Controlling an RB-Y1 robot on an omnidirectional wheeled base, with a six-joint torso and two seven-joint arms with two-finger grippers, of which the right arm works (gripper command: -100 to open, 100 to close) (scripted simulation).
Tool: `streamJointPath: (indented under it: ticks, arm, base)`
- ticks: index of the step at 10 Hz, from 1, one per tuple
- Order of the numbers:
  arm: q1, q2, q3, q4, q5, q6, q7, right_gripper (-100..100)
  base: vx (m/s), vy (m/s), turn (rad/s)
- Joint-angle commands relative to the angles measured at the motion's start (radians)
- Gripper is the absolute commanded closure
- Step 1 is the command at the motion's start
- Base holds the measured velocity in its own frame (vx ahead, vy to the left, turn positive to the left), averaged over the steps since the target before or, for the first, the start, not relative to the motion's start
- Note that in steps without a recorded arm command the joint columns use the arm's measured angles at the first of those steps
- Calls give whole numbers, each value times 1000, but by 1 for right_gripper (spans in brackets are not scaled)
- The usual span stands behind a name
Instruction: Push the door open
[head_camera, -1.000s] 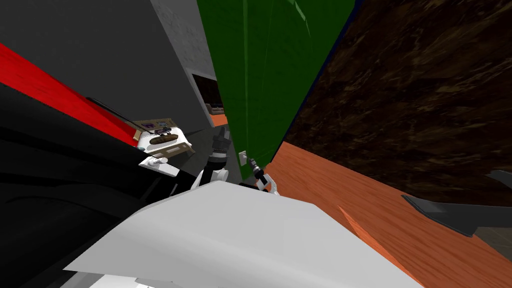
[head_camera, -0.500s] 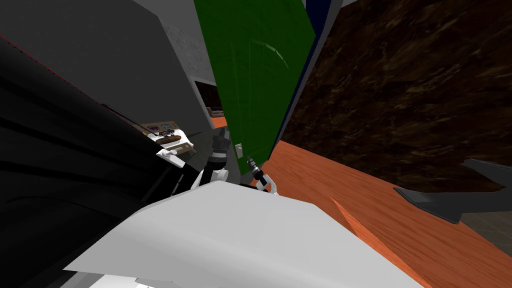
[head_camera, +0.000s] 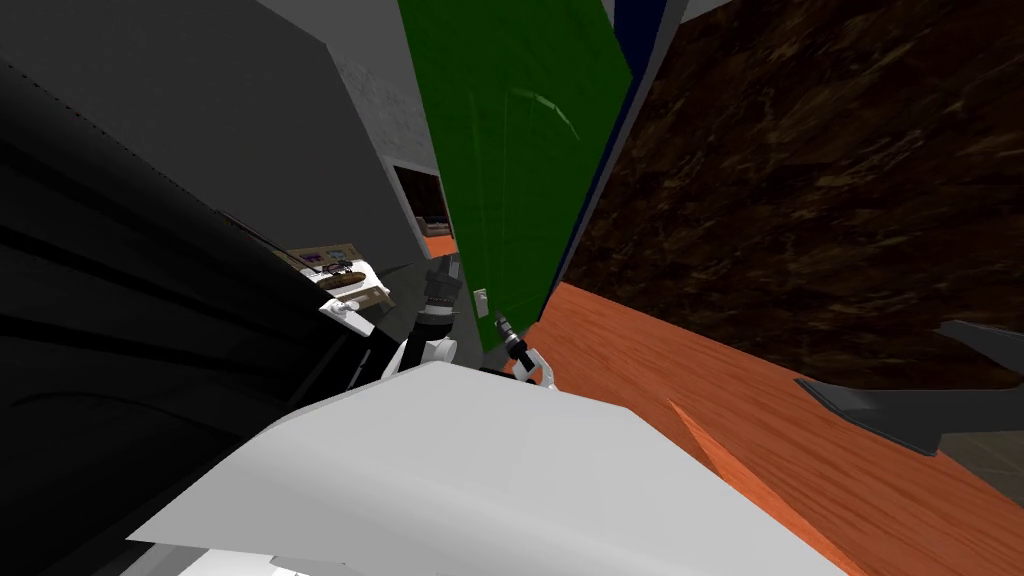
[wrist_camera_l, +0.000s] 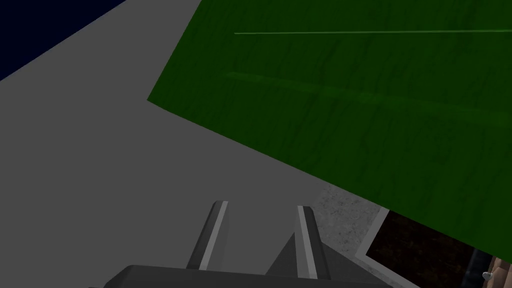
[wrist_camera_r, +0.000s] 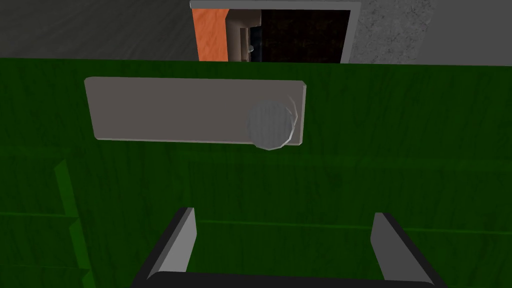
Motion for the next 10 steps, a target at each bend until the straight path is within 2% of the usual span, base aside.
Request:
streamJointPath:
  ticks: [1, 4, 7, 8, 9, 10]
  arm:
    - [-5, 4, -8, 11, -1, -4, 5, -100]
    - [-11, 14, -18, 26, -2, -10, 12, -100]
    - [-18, 37, -30, 42, -4, -17, 20, -100]
    - [-18, 33, -28, 41, -4, -16, 18, -100]
    - [-18, 33, -28, 41, -4, -16, 18, 100]
    - [-18, 33, -28, 41, -4, -16, 18, 100]
  base:
    - [195, 151, 31]
    - [141, 148, 26]
    - [133, 145, 29]
    - [59, 62, -3]
    - [-8, -6, -1]
    - [-18, -23, 9]
